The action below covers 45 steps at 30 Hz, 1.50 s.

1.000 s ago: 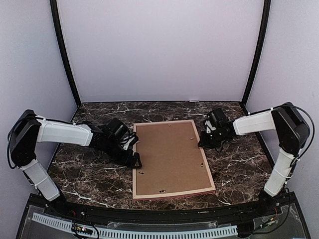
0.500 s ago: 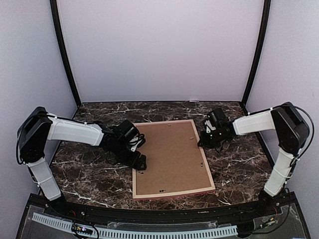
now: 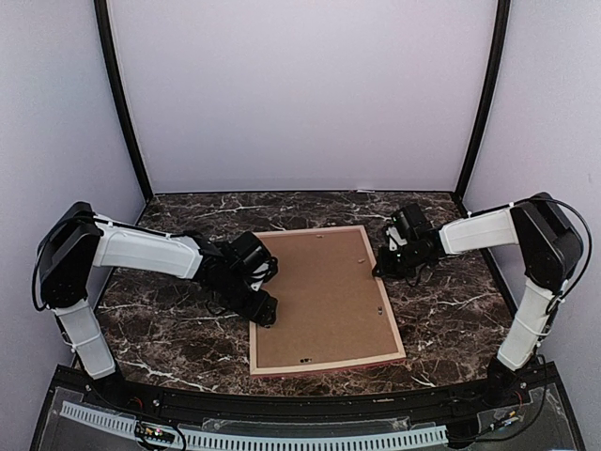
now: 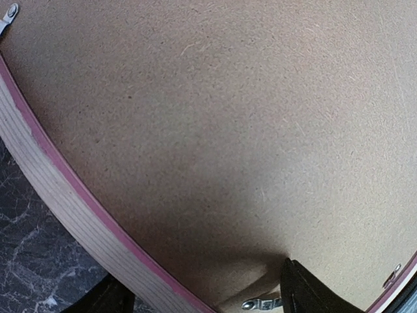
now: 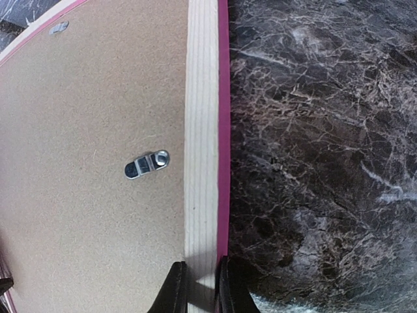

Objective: Put the photo into the frame
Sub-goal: Press the fastener onto the backboard.

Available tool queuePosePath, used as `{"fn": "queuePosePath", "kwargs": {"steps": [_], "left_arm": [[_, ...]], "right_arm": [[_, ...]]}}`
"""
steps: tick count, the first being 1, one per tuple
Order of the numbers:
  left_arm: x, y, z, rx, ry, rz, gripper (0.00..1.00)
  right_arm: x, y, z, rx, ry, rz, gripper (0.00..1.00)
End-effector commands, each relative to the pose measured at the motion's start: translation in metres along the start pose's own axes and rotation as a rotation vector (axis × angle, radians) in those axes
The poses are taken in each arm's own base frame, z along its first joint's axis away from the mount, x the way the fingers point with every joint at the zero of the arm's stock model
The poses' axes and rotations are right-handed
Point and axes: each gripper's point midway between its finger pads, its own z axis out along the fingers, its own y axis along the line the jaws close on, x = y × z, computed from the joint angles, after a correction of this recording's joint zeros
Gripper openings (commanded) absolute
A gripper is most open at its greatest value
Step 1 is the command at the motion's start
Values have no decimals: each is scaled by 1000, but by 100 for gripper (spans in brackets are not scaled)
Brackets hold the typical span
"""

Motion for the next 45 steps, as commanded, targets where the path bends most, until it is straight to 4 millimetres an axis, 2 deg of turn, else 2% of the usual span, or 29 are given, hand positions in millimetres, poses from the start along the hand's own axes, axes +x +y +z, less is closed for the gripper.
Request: {"fn": "queuePosePath", "kwargs": {"steps": [1,12,16,22,28,41,45], "left_arm": [[46,13,4,-65,152,20,78],[66,15,1,-57,194,41,71],[67,16,0,-62,193,41,66],[70,18,0,-71,198,38,54],[72,18,0,-64,200,36,47],[79,16,1,-41,206,32,41],[74,13,0,-26,187,32,44]], "right_arm": [[26,-22,15,49,89,33,4],[29,-22,17,45,95,39,5],[29,-21,16,36,93,41,5],[30,-21,14,32,94,45,5],[30,-19,13,24,92,46,5],[28,-17,11,18,89,43,5],[29,-18,12,18,91,45,4]]}}
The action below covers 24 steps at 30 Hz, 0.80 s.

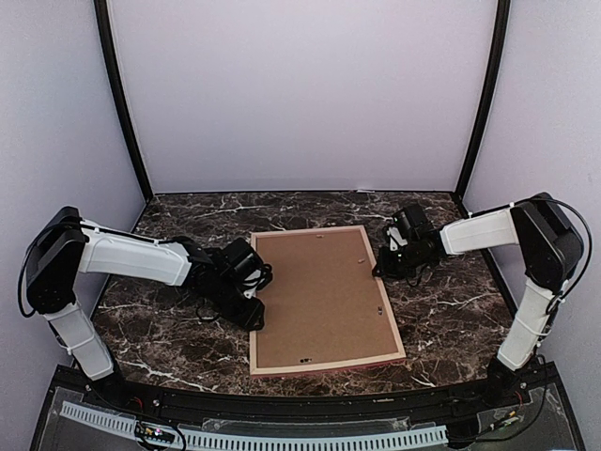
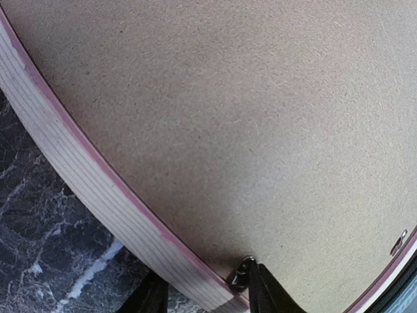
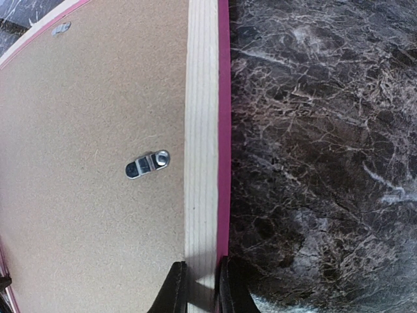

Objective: Put the photo into the frame
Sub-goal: Press the fastener onto the backboard.

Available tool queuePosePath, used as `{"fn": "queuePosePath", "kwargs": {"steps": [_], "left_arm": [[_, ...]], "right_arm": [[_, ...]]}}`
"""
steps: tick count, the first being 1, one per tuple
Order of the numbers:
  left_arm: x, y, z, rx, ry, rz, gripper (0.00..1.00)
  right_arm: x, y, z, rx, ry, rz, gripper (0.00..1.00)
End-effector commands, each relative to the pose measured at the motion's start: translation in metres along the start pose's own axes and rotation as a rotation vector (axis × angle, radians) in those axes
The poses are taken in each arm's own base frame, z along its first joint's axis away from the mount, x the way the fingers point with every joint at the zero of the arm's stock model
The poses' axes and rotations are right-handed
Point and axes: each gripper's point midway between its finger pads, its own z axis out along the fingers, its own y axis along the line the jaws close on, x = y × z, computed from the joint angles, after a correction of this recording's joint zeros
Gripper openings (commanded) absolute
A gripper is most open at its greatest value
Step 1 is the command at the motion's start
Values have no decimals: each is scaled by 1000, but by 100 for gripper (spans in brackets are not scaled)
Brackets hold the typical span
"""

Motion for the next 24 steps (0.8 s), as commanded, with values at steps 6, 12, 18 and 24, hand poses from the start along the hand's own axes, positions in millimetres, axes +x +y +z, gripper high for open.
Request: {"fn": "queuePosePath", "kwargs": {"steps": [6,12,18,24], "left_arm": [[29,4,-2,-10,92,13,67],[2,-3,-16,7,0,15,82],[-25,11,-18,-5,-60,-74,82],[-47,37,-9,33,-89,-192,78]], "right_arm": [[32,-19,11,39,89,46,4],[32,-16,6,25,78,58,5],[37,-9,2,-4,70,78,7],[46,1,1,-23,72,86,10]]}}
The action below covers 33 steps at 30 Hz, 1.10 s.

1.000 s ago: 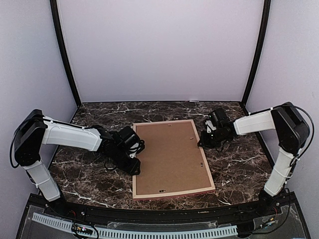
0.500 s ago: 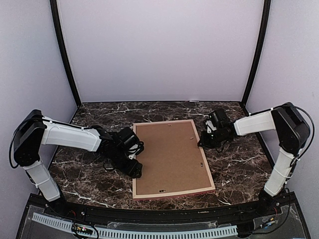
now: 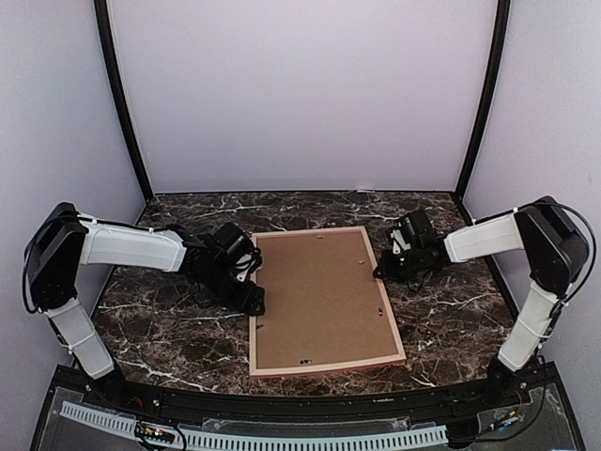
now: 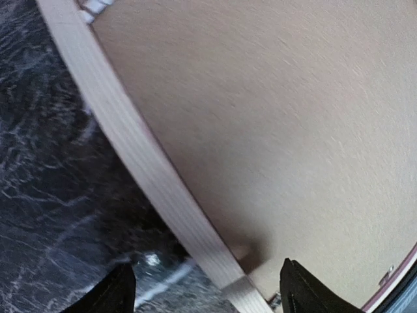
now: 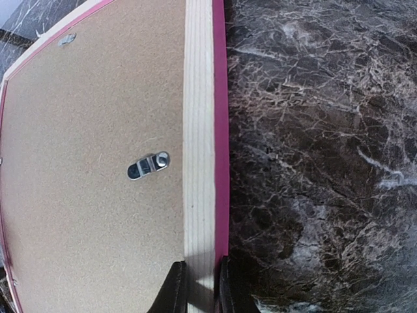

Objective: Put the photo into the frame
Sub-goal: Press the fastener onto the backboard.

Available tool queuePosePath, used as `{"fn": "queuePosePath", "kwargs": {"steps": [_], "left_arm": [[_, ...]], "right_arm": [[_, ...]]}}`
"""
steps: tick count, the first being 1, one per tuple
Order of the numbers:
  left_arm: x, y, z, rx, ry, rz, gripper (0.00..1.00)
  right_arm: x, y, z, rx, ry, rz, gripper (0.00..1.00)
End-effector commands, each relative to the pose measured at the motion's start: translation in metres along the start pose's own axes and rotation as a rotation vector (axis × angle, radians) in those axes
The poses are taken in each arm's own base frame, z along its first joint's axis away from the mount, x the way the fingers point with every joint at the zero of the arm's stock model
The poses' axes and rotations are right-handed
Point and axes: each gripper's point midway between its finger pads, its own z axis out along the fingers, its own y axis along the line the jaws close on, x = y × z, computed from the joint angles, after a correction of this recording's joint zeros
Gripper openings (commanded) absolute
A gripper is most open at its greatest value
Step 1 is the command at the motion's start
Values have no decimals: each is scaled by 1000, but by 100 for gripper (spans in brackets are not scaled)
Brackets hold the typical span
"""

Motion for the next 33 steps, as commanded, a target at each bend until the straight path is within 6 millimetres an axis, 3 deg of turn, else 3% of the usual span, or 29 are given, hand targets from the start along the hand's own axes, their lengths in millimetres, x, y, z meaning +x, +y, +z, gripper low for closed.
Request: {"fn": "queuePosePath", "kwargs": {"steps": [1,9,17,26,33], "left_arm": [[-20,13,7,23,-24,-78,77],[-29,16,18,40,-14,-84,59],[-24,25,19,-3,3,-93,37],[-15,32,18,-32,15,-96,27],[-10,34,16,-36,17,-95,24]], "right_arm": [[41,-2,1,7,116,60,10],[42,15,-6,-21,98,58,19],[24,16,-21,26,54,14,42],[-8,25,-23,35,6,-40,50],[-27,24,-7,59,-2,-46,52]]}}
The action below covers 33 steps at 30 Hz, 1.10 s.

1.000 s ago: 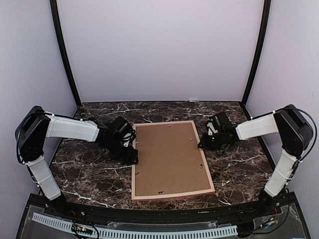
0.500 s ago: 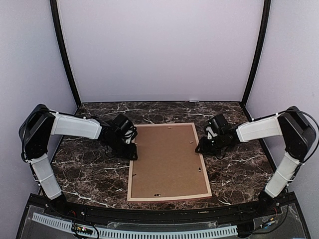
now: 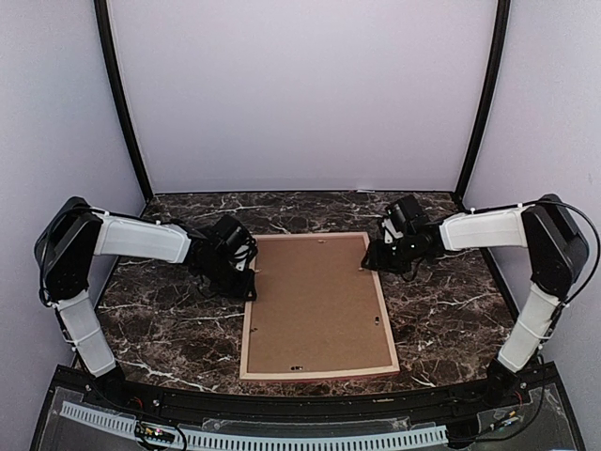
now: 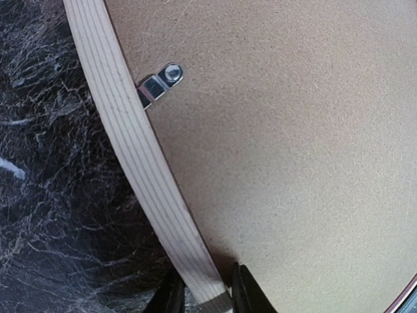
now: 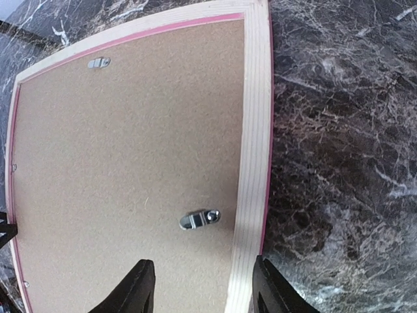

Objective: Put the photo into the frame
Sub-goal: Press the fastener onto the backboard.

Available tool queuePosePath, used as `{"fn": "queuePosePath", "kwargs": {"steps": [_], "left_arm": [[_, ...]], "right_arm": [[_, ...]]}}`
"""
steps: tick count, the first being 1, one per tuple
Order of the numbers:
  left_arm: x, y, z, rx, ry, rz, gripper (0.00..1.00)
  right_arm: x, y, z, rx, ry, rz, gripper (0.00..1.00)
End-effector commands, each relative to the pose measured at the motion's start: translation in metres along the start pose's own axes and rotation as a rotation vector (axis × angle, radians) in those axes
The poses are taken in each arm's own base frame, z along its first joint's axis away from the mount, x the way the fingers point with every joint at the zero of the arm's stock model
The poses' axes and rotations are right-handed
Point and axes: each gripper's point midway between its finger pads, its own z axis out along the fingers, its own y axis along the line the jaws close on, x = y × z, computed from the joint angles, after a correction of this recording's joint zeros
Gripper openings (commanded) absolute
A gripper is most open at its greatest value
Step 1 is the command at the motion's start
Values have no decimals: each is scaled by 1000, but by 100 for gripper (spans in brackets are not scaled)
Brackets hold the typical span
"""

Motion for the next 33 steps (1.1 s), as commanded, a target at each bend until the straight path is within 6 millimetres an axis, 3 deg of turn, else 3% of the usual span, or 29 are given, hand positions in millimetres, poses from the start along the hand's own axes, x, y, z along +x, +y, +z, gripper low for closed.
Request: {"fn": "queuePosePath", "kwargs": {"steps": [1,11,22,33], "left_arm": [[22,11,1,-39,58,14,24],[23,10,3,-32,62,18,24],[22,10,6,-29,63,14,24],[24,11,7,-31,69,13,23]], "right_arm": [[-16,-5,12,40,-15,-16,52],[-33,-10,25,101,-40,-18,53],[-16,-13,42,118,10,-38,53],[-3,-16,44,128,40,-57,51]]}}
